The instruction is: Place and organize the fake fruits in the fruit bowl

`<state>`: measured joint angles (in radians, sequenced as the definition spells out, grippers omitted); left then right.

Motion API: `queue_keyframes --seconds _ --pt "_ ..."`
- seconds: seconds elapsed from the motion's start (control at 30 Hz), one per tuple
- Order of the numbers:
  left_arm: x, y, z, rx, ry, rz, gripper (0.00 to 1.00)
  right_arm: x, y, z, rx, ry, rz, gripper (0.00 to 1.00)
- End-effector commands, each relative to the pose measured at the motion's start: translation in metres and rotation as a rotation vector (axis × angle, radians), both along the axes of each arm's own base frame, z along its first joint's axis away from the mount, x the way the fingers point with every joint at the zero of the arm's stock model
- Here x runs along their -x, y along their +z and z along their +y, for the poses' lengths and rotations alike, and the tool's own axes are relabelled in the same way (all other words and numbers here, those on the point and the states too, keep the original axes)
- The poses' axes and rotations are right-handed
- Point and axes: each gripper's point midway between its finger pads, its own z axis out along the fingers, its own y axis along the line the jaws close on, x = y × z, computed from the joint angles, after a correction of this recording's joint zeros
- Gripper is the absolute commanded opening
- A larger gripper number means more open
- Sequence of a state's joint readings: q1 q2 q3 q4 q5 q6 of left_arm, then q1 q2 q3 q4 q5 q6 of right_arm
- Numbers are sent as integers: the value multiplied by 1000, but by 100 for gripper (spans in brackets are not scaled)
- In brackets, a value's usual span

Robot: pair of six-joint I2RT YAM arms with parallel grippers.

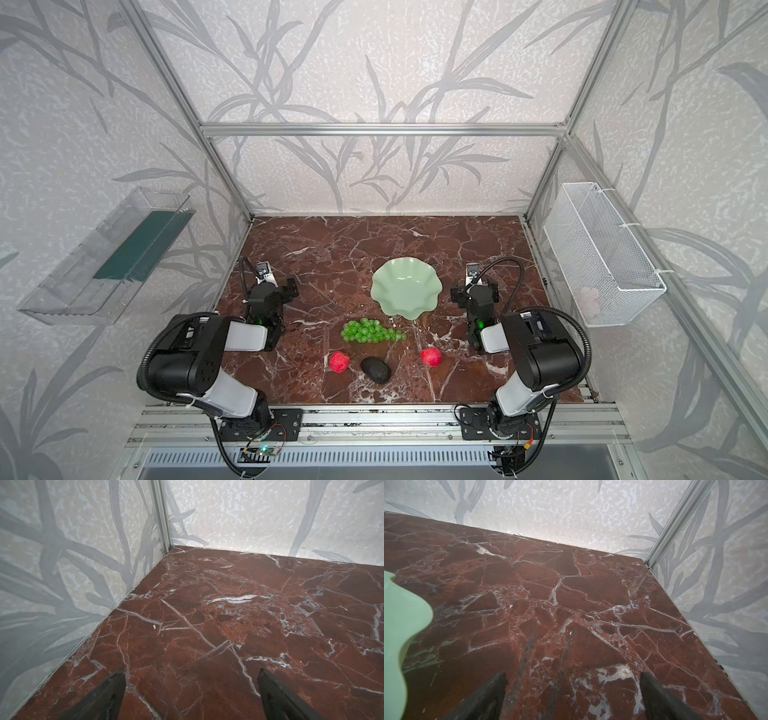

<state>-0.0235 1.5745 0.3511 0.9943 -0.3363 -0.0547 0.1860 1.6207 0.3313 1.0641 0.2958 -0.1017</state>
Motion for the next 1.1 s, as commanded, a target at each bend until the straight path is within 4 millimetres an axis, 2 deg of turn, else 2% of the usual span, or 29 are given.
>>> queue_keyframes --seconds 0.0,0.83,0.93,1.03,1.07 --pt "-2 4 -1 -21 4 -9 99 -5 13 0 -14 -3 -35 99" --pt "-4 3 -1 -3 -11 -4 99 -1 15 5 6 7 -60 99" --pt "4 16 4 -6 26 -41 99 8 22 4 34 -20 -119 99" --pt "21 51 23 1 158 -55 99 15 26 9 39 5 -148 99" --pt "31 67 34 57 253 -84 99 14 26 8 40 5 -144 99"
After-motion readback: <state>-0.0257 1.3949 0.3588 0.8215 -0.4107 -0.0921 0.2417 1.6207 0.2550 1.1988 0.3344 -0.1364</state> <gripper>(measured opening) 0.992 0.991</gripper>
